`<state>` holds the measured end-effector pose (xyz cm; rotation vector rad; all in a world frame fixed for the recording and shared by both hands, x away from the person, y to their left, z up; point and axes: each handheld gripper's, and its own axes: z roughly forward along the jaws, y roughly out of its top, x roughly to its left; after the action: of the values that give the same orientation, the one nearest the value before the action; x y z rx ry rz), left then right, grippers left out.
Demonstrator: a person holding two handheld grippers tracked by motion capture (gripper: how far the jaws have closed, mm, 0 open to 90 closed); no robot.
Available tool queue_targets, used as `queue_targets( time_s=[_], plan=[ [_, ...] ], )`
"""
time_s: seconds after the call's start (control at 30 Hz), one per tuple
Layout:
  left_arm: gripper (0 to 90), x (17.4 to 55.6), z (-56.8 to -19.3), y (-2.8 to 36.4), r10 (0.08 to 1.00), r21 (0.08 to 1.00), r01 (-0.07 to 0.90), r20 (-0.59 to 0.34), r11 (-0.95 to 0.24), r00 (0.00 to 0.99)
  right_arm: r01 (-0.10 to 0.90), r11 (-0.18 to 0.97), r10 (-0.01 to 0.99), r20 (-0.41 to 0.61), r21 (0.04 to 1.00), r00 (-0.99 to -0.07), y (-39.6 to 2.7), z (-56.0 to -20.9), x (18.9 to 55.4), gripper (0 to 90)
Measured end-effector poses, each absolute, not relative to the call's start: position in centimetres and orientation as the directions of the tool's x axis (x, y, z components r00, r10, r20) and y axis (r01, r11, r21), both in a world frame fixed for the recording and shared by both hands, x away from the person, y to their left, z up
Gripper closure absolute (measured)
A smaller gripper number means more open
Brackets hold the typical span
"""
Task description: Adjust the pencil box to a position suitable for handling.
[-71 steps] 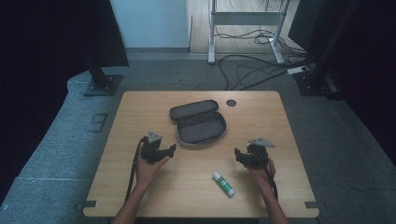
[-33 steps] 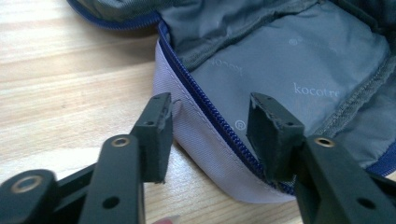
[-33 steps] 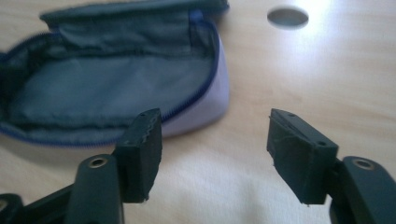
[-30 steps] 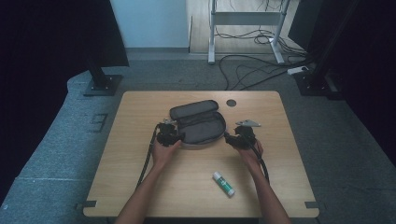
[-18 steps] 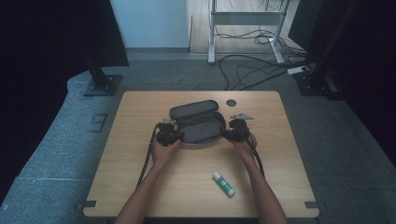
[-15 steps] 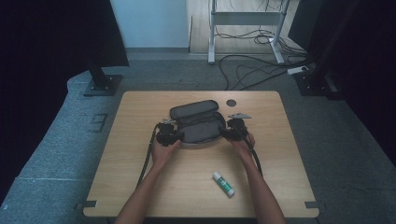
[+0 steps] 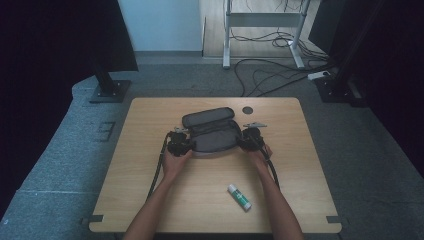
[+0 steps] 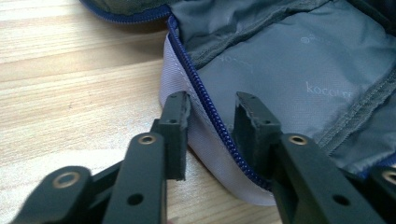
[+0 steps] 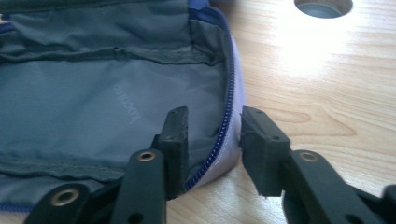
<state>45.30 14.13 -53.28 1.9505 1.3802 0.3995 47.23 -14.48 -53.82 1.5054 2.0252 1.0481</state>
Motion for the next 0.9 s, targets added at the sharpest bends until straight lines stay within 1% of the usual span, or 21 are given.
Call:
queue_targets(
  time_s=[0.2,0.27,0.37,0.4,0.43,0.53,0.7,0.9],
  plan=[
    [72.7,45.5,-53.4,14.5,0.909,0.694,0.698,-0.155,-0.178,0.386,0.655,0.13,0.948,0.101,0.744,-0.303,-14.5,-54.2,47.4,70.8],
    [76.5,45.6,-53.5,14.6,0.91,0.694,0.699,-0.158,-0.175,0.384,0.658,0.13,0.951,0.095,0.742,-0.295,-14.5,-54.2,47.4,74.4],
    [80.0,45.7,-53.5,14.7,0.908,0.694,0.701,-0.17,-0.165,0.382,0.654,0.126,0.955,0.088,0.746,-0.285,-14.3,-54.1,47.3,80.6],
    [81.2,45.7,-53.5,14.7,0.908,0.694,0.701,-0.17,-0.165,0.382,0.654,0.126,0.955,0.088,0.746,-0.285,-14.3,-54.1,47.3,80.6],
    [82.2,45.8,-53.5,14.8,0.907,0.697,0.7,-0.177,-0.159,0.382,0.648,0.128,0.955,0.082,0.751,-0.283,-14.3,-54.1,47.3,83.4],
    [83.9,45.8,-53.5,14.9,0.905,0.699,0.697,-0.18,-0.158,0.385,0.64,0.127,0.955,0.081,0.757,-0.286,-14.2,-54.0,47.3,84.8],
    [86.4,45.6,-53.3,14.9,0.902,0.708,0.688,-0.176,-0.163,0.394,0.637,0.113,0.948,0.109,0.763,-0.299,-14.5,-53.9,47.1,85.7],
    [86.8,45.1,-52.0,15.2,0.893,0.731,0.663,-0.179,-0.16,0.413,0.604,0.091,0.94,0.131,0.792,-0.315,-14.8,-52.4,46.4,86.2]
  ],
)
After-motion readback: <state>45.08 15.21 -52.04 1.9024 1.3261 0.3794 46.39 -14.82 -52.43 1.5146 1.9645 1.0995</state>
